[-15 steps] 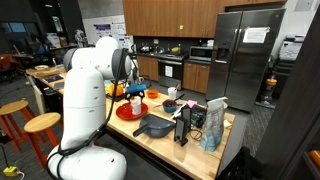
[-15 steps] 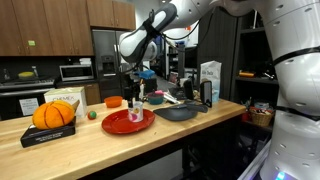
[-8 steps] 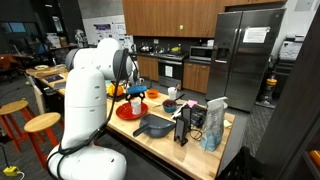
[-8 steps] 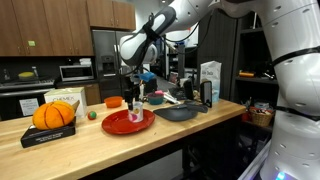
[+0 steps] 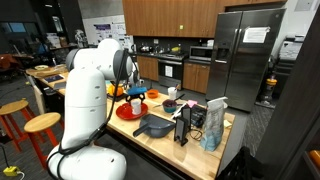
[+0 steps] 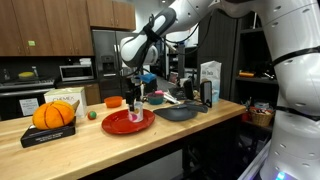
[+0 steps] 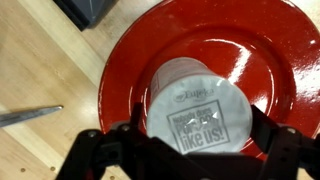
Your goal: Remove the white can from the red plate and put it inside the purple bowl
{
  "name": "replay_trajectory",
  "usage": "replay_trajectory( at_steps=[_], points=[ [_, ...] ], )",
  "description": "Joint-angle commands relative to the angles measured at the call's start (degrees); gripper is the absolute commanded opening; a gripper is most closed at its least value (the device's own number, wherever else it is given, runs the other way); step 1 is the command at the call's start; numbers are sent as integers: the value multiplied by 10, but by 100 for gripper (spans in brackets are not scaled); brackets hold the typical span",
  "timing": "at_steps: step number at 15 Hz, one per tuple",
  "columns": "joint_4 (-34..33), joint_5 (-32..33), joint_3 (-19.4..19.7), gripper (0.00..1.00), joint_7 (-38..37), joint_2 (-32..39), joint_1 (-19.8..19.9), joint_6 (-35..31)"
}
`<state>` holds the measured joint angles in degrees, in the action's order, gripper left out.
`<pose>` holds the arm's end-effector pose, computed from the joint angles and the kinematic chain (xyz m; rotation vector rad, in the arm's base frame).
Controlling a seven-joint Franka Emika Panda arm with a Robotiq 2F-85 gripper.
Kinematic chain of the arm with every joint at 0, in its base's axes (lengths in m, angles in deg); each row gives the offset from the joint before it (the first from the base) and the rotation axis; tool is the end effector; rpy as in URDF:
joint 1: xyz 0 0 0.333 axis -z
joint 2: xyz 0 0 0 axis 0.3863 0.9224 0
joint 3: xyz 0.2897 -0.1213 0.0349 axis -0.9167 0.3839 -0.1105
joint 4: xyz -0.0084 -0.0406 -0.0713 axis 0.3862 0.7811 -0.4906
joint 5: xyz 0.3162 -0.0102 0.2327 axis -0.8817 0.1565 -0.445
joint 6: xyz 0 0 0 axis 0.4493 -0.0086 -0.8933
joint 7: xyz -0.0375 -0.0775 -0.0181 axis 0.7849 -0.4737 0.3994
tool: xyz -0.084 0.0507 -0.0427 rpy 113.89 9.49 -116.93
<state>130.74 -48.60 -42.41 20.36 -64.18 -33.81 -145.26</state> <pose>0.5770 0.2443 0.3362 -2.9048 -1.1561 0.0081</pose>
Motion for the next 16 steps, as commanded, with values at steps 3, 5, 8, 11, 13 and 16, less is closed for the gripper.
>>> replay_trajectory(
  at_steps=[3,5,8,11,13,16],
  points=[
    [3,-2,1,100,13,0,6,-1],
    [3,-3,1,100,13,1,7,0],
    [3,-5,1,100,14,5,10,2],
    [1,-6,1,100,16,8,11,3],
    [0,-5,1,75,18,8,12,3],
    [0,-4,1,62,19,9,13,1]
  ],
)
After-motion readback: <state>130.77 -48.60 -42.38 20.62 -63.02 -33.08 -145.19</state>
